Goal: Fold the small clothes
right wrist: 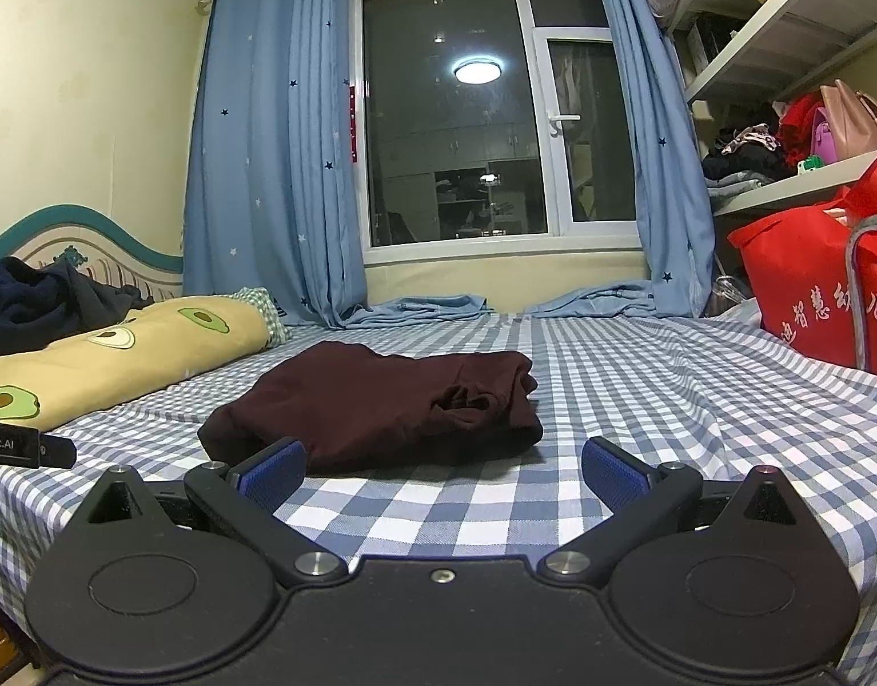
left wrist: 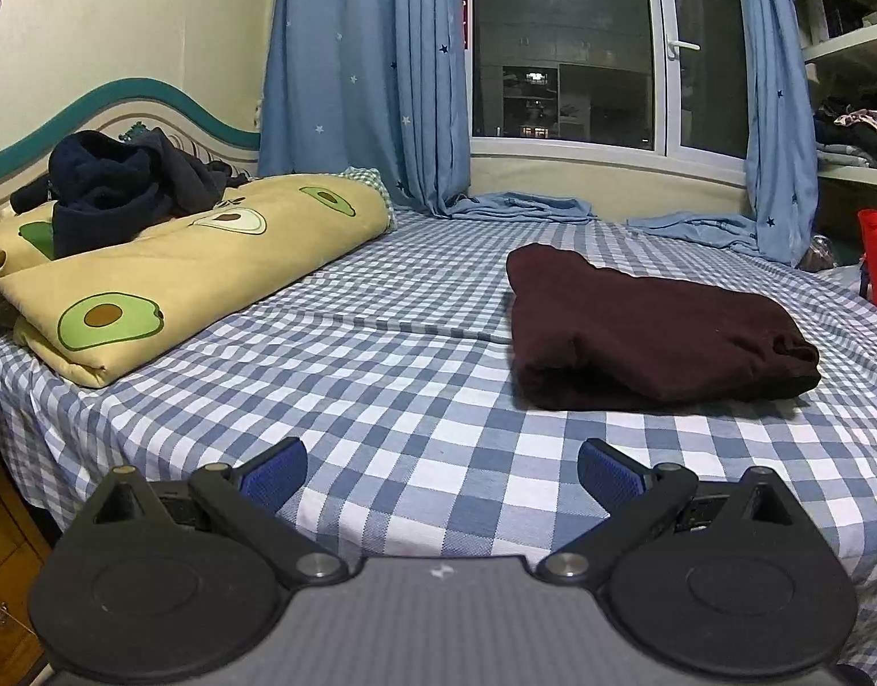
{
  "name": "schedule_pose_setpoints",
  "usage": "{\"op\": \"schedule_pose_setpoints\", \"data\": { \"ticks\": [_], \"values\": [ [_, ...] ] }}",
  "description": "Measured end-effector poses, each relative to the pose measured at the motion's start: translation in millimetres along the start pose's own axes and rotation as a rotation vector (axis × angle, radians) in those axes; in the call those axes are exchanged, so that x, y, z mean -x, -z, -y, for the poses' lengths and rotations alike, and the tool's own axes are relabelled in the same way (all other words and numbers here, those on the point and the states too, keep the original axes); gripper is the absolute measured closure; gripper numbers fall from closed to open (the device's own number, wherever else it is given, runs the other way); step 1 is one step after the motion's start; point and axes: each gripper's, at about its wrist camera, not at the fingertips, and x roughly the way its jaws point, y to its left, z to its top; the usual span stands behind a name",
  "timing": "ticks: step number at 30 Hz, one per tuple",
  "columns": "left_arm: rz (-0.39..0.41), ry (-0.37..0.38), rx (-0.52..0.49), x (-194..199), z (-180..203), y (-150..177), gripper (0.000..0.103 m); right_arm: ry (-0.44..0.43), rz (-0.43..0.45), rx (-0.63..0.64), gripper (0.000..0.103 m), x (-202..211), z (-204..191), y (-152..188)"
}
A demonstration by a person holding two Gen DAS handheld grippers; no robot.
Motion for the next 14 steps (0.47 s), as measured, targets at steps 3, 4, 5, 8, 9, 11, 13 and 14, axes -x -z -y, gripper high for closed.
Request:
{"op": "schedule_pose_setpoints", "data": {
  "ticks": [3, 4, 5, 8, 9, 11, 13, 14],
  "values": [
    [0.003, 0.001, -0.004, 0.5, 1.1, -0.4, 0.001, 0.0, -0.001, 0.001, 0.0, 0.0, 0.0, 0.0],
    [0.004, -0.001, -0.006, 0.2, 1.7, -0.5, 0.001, 0.0, -0.001, -0.001, 0.0, 0.1, 0.1, 0.0],
    [0.004, -0.001, -0.006, 0.0, 1.9, -0.5, 0.001, 0.0, -0.003, -0.002, 0.0, -1.1, 0.3, -0.2],
    [-0.003, 0.004, 0.002, -0.9, 1.6, -0.2, 0.001, 0.001, -0.006, -0.007, 0.0, -2.2, 2.3, 1.6],
    [-0.003, 0.004, 0.002, -1.2, 1.8, 0.1, 0.001, 0.001, -0.007, -0.01, 0.0, -2.8, 3.5, 2.2],
    [-0.001, -0.001, -0.002, -1.4, 2.6, 0.9, 0.001, 0.001, -0.01, -0.011, 0.0, -2.9, 4.1, 3.2],
    [0.001, -0.004, -0.008, -1.4, 3.6, 1.8, 0.001, 0.001, -0.014, -0.011, 0.0, -2.6, 4.5, 4.3],
    [0.001, -0.006, -0.009, -1.4, 3.4, 2.1, 0.001, 0.001, -0.016, -0.011, 0.0, -2.9, 4.9, 4.6]
  ]
}}
